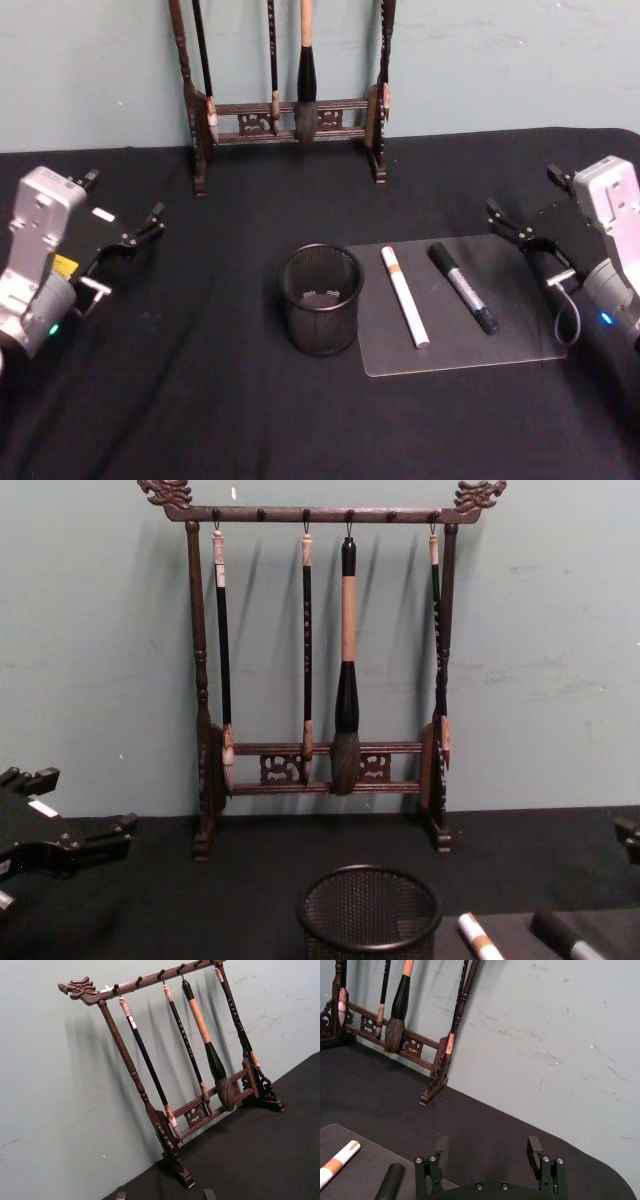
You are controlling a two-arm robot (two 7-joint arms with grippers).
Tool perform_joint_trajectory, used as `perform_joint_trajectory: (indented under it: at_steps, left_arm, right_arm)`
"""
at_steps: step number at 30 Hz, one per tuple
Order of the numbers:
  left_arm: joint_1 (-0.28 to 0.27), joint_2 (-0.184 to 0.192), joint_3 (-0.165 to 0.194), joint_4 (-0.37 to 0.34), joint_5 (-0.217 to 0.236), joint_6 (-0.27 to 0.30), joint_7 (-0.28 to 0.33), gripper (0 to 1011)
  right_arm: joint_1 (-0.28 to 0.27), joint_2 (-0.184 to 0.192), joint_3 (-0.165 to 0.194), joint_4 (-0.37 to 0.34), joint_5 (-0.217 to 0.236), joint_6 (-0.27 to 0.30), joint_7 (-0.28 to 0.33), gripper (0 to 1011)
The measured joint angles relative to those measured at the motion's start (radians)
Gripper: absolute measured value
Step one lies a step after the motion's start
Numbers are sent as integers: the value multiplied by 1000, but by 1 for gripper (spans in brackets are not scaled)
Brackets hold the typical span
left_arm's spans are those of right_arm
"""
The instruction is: Pick up the water-based marker from the table and place it into the pen holder.
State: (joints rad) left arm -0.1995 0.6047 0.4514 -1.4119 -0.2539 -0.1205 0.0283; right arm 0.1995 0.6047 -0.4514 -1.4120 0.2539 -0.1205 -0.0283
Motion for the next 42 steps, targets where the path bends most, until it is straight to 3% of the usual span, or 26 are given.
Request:
perform_joint_trajectory:
  at_steps: [42]
  left_arm:
    - [0, 0, 0, 0, 0, 0, 0, 1001]
  right_arm:
    - [0, 0, 0, 0, 0, 0, 0, 1000]
